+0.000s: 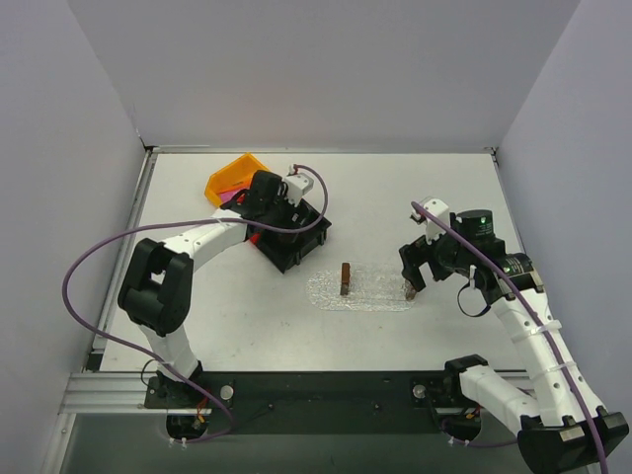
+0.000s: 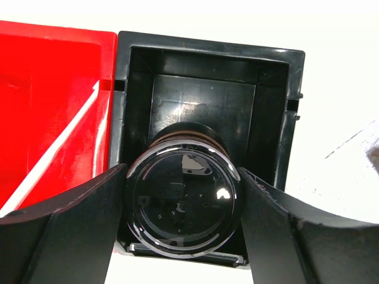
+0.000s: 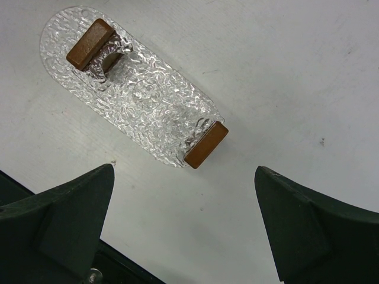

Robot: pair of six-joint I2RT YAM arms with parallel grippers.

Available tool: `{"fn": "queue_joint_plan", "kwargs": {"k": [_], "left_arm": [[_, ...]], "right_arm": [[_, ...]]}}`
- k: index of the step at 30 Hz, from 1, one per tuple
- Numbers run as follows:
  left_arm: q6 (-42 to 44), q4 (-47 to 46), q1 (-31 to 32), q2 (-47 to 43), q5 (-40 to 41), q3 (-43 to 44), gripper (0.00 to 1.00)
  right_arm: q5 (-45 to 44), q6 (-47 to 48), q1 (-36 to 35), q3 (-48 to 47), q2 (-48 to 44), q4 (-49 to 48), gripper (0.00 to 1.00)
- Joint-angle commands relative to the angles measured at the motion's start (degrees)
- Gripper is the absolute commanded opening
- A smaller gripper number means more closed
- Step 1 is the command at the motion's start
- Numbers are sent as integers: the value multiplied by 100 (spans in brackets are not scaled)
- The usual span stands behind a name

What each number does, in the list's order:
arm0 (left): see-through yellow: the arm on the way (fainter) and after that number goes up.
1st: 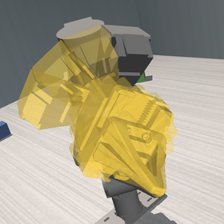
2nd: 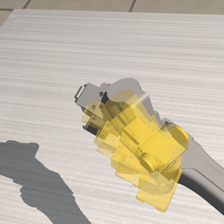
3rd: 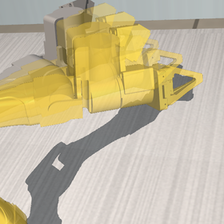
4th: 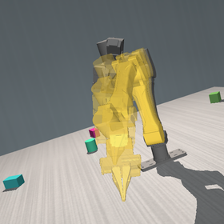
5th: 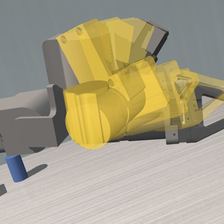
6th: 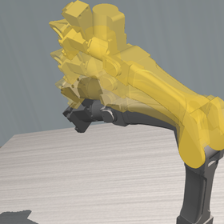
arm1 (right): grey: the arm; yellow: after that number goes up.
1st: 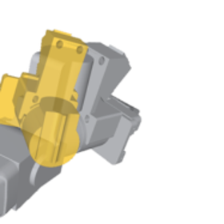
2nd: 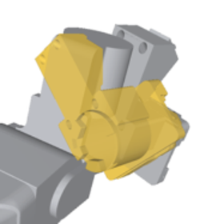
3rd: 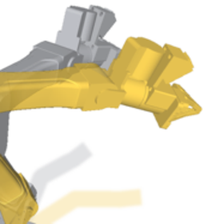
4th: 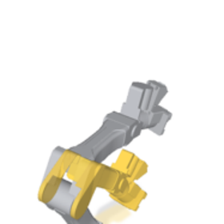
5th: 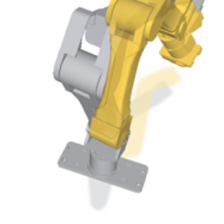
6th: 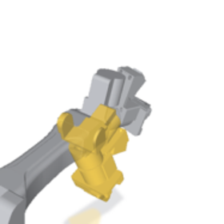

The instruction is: Prepare toiletry sets of a toothbrush and toothpaste on the tray

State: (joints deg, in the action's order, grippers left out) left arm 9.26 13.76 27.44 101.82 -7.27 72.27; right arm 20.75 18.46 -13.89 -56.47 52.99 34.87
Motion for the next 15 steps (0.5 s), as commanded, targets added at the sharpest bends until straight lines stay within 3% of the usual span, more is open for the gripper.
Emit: {"fn": "queue_joint_plan", "kwargs": {"k": [1,13,15], "left_arm": [[6,-58,16,48,103,349,78],[15,364,24,-180,-90,639,36],[23,408,24,-267,-126,700,21]], "right_arm": [[-98,79,27,118,-140,-33,100],[-212,44,27,39,-184,-33,100],[-238,44,35,-13,-175,-33,100]]}}
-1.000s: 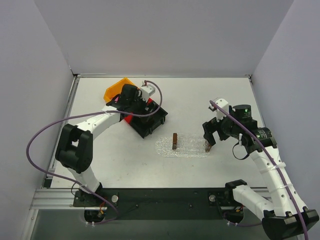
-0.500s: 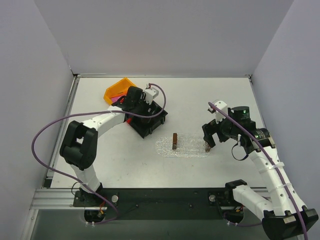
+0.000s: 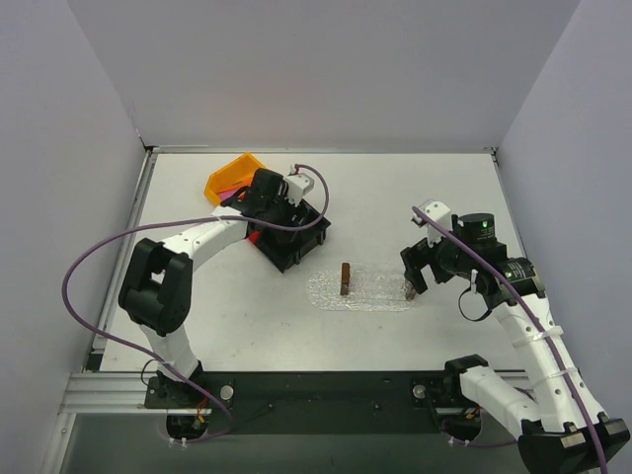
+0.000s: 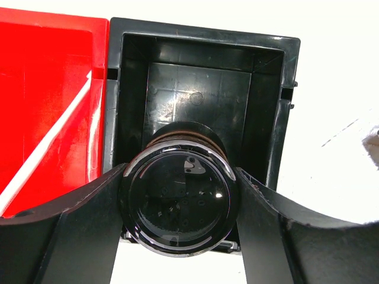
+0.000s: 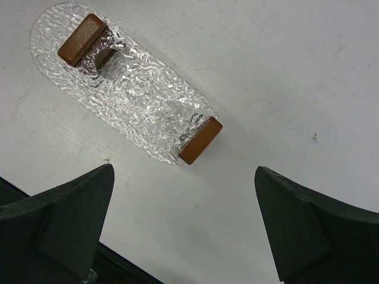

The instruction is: Prepare toiletry sets of a toothbrush and toothpaste on the tray

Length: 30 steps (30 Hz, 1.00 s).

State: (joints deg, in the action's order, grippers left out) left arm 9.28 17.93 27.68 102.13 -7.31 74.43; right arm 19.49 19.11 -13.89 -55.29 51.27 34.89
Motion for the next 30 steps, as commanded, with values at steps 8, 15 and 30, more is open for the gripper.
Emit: {"fn": "queue_joint_plan", "kwargs": {"k": [8,15,30], "left_arm": [[30,-62,0,-711,-174,546,0],[-40,-238,-61,-1221,-200,563,0],[-892,-791,-483,-2135,-938,484,0]], "right_arm": [[-182,-136,35,-377,103,-44,100],[72,-425,35,-816,454,-44,99],[2039,-1515,27,-1449,1306,-878,94]]}}
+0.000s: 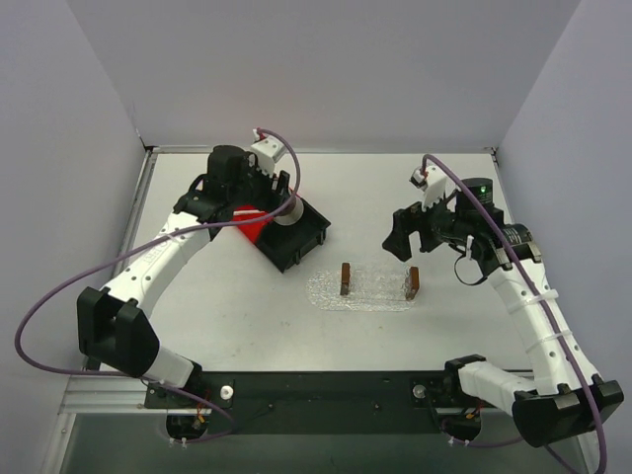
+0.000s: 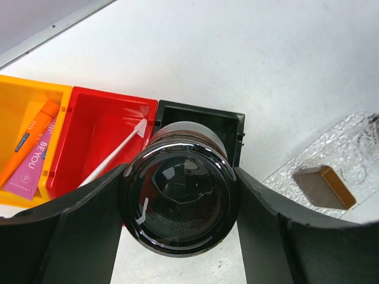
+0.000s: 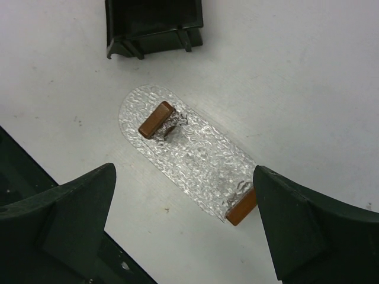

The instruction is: Prepare toiletry sets of a toothbrush and toothpaste on the tray

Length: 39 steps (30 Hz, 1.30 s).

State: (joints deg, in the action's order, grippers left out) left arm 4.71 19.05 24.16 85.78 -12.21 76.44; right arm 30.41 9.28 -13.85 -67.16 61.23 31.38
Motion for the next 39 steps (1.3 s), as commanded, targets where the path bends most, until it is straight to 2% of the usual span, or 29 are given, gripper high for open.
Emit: {"fn": "queue_joint_plan", "kwargs": {"k": [1,4,11,13,19,26,34,39], "left_arm": [[-627,-938,-157,-562,-493,283,0],[-892,-1070,-245,-702,-695,266,0],[-1490,-1359,-351,-966,-1099,213,0],[-1666,-1386,-360,-1036,-1204,195,0],[-1965,-1518,-351,-1221,-1398,117,0],[-2255,-2017,-351,-1441,-1556,-217,0],[-2571,-2327,-342,-1547,-1750,-429,0],[-2773,-2519,-342,-1547,-1873,-533,0]], "right_arm": [[1105,-619,22,-280,397,-614,93],[1677,-1093,14,-324,713,-1106,92],[2732,-2657,-65,-254,1496,-3291,87],[2916,-3000,-118,-342,1768,-3593,86],[3102,-3450,-338,-360,2173,-4516,84],[3401,-4583,-558,-228,2542,-6150,77],[3576,-5312,-681,-333,2929,-6916,71],[3664,-5998,-716,-289,3210,-7847,67]]}}
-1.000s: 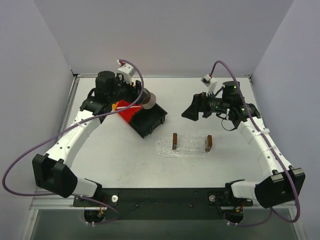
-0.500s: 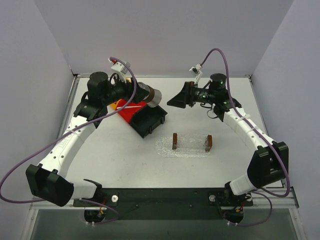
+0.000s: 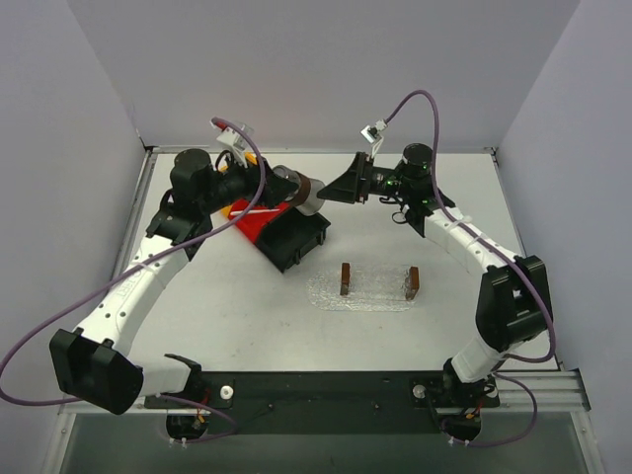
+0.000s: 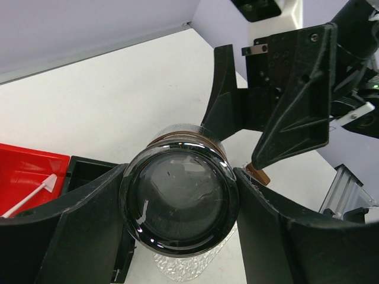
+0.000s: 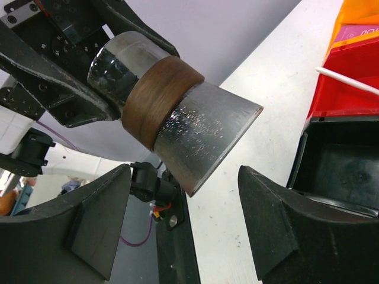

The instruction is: Prepare toiletry sets of a toothbrush and toothpaste on the tray

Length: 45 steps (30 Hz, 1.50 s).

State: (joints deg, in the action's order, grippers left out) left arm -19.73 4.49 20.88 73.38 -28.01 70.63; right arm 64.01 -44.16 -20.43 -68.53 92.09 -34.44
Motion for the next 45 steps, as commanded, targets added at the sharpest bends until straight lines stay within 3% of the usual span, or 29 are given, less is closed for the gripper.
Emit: {"fn": "queue_joint_plan", "kwargs": {"k": [1,10,22,38,45], "left_arm": [[-356,-1143,-14,-325,-328,21,0],[-418,-1468,-14,-369,-337,-260,0],[-155,-1846,-14,-325,-214,-629,0],[74,-2778,-14,-290,-706,-1306,0],[118,-2831,-14,-281,-767,-1368,0]], "right_arm": [[314,-759,-67,-143,168,-1520,67],[411,-2298,-120,-204,643,-3182,55],[542,-2632,-260,-231,450,-3350,41],[938,-3643,-427,-310,327,-4370,33],[1158,-3617,-471,-327,318,-4317,12]]}}
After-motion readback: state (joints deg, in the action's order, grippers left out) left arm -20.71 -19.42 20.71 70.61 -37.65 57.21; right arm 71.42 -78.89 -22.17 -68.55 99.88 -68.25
